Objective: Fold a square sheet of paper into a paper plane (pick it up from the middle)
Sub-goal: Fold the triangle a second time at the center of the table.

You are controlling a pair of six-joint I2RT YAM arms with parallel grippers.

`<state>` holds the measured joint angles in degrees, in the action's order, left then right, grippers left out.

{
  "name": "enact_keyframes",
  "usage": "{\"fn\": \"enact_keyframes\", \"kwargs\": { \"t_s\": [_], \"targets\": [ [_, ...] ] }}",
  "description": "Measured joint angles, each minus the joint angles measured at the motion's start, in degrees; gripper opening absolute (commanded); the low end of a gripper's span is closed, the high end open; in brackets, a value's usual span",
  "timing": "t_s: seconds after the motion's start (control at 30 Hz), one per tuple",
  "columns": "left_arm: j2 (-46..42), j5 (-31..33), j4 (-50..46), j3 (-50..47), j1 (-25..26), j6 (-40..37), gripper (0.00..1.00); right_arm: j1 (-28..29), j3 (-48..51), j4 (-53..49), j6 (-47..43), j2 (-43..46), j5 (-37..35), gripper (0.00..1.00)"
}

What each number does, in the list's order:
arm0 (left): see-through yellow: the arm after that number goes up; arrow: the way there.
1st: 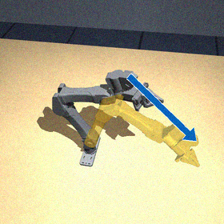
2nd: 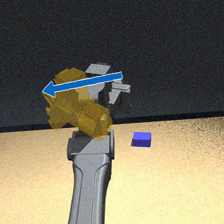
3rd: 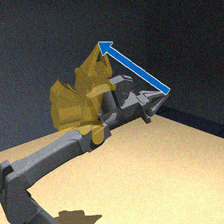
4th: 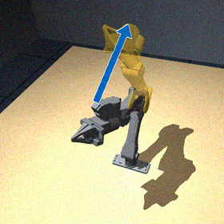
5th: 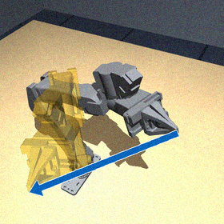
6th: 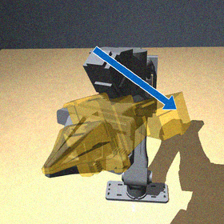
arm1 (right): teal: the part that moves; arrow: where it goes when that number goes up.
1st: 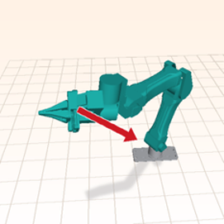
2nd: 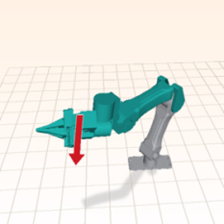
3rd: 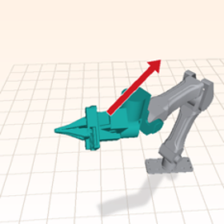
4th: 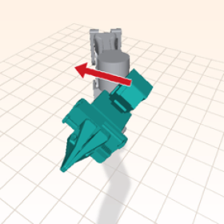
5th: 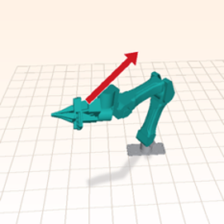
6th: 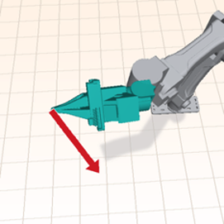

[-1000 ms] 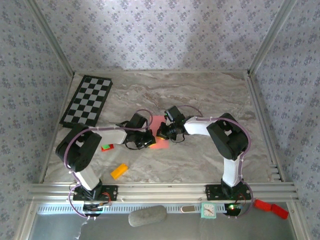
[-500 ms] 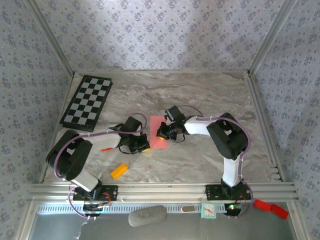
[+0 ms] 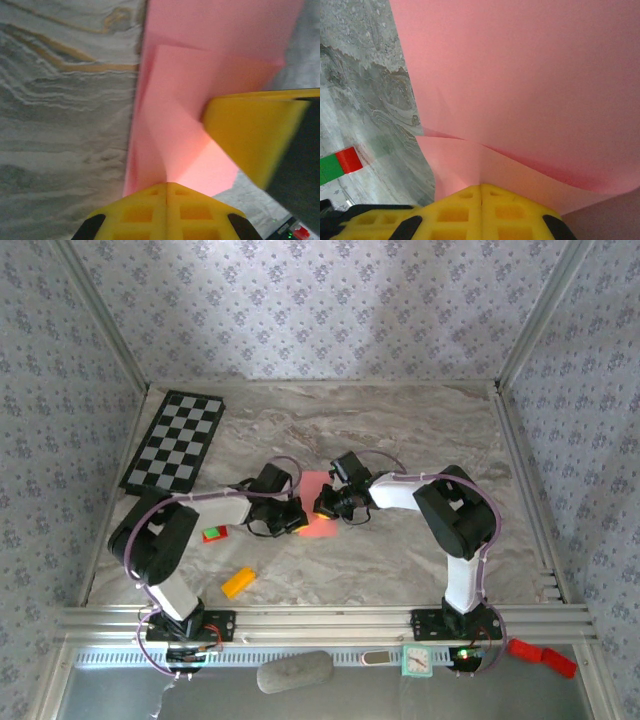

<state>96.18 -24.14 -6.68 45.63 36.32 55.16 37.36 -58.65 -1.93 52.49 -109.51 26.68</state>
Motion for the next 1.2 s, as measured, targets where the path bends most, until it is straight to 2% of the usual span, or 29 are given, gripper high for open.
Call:
{"fn": "enact_keyframes", "kwargs": {
  "t_s": [0.17,0.57,0.93,1.2],
  "targets": [
    [0.48,-0.24,0.07,0.07,-0.22,0.00,0.00,-0.09,-0.02,0.07,-1.38,0.13,0.00,0.00],
    [0.26,-0.55,2.45,-1.33,-0.26,0.44,0.00,0.94,-0.04,-2.27,-9.97,2.86,-2.32,0.01],
    [0.26,-0.52,2.49,-1.33,-0.26,1.07,0.00,3.45,-0.11,-2.95,-10.99,2.54,-2.38,0.01],
    [0.24,-0.57,3.32,-1.86,-0.22,1.75,0.00,2.12,-0.11,-2.75,-10.97,1.29,-0.83,0.00]
  ]
}}
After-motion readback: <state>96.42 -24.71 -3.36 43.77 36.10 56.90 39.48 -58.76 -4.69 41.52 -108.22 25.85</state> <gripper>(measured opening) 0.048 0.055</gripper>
